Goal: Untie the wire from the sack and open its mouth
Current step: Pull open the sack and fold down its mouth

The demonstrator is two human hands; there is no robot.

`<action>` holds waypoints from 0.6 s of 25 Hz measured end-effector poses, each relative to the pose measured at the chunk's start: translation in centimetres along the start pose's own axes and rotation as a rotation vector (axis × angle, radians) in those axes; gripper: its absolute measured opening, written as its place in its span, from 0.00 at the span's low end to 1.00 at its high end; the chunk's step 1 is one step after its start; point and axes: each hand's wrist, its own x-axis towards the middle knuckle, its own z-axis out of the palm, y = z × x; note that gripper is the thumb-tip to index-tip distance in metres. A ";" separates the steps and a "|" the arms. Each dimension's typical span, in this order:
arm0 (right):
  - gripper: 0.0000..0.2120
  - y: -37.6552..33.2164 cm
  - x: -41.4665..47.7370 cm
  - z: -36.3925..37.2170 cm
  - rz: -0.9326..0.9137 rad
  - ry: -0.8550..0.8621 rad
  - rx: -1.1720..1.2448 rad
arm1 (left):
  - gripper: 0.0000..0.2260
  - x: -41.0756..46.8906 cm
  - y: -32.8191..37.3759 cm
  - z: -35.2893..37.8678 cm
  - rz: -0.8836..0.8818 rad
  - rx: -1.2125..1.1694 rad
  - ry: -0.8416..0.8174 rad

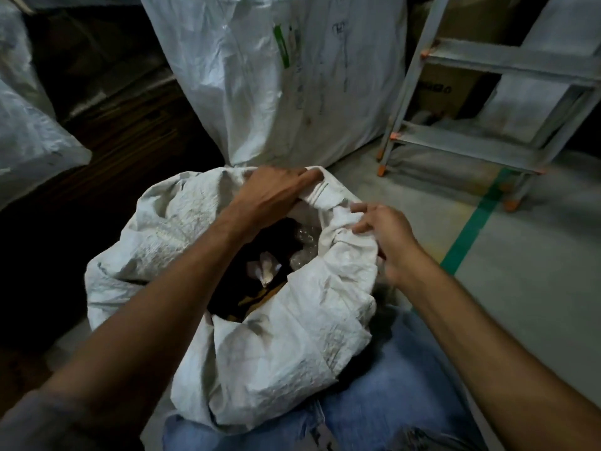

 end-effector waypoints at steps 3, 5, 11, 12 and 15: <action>0.24 -2.2 -0.5 2.6 -0.317 0.145 -0.751 | 0.16 5.3 -2.2 -3.3 0.022 -0.017 -0.018; 0.32 -3.0 0.7 3.9 -0.421 0.178 -0.924 | 0.13 8.8 -3.4 -5.0 0.088 -0.065 -0.187; 0.13 -2.7 6.7 1.5 0.036 -0.023 -0.174 | 0.33 8.0 -6.4 -1.9 -0.006 -0.248 -0.199; 0.09 -2.5 6.9 1.1 0.184 -0.093 -0.017 | 0.39 6.8 -6.2 -1.4 -0.001 -0.196 -0.163; 0.06 -2.1 7.4 0.1 0.394 -0.230 0.228 | 0.53 2.7 -5.0 -0.5 0.006 0.098 -0.101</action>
